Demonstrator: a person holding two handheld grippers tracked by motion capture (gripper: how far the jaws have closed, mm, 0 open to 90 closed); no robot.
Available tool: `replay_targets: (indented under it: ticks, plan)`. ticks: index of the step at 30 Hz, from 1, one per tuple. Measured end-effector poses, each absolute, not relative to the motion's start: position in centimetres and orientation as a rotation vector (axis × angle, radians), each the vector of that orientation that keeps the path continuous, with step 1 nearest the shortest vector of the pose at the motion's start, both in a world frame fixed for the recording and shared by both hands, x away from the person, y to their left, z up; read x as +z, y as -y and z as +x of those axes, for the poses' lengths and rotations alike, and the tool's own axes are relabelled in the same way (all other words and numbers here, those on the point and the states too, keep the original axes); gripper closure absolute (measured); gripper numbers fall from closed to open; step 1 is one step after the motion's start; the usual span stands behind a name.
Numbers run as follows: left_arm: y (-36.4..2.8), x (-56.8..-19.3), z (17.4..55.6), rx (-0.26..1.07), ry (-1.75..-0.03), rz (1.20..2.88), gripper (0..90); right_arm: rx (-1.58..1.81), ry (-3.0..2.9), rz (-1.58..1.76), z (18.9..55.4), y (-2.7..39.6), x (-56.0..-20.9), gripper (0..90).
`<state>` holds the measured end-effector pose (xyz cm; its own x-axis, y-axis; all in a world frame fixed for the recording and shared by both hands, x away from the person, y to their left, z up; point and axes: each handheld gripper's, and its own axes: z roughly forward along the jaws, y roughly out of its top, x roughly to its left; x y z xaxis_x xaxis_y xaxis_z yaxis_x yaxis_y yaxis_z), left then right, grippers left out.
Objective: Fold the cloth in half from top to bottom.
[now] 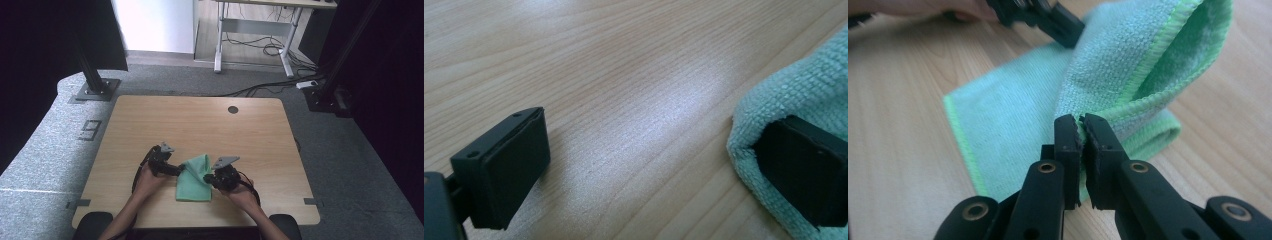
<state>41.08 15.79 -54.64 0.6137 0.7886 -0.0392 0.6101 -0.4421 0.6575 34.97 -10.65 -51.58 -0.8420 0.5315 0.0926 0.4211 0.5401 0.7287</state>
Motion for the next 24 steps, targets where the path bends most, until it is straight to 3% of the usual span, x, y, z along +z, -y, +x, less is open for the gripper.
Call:
replay_targets:
  ticks: [24]
  plan:
    - [-15.8,-54.6,40.1,0.372,-1.097,2.226,2.9,1.137,-2.628,0.812,33.2,11.1,-52.4,82.7]
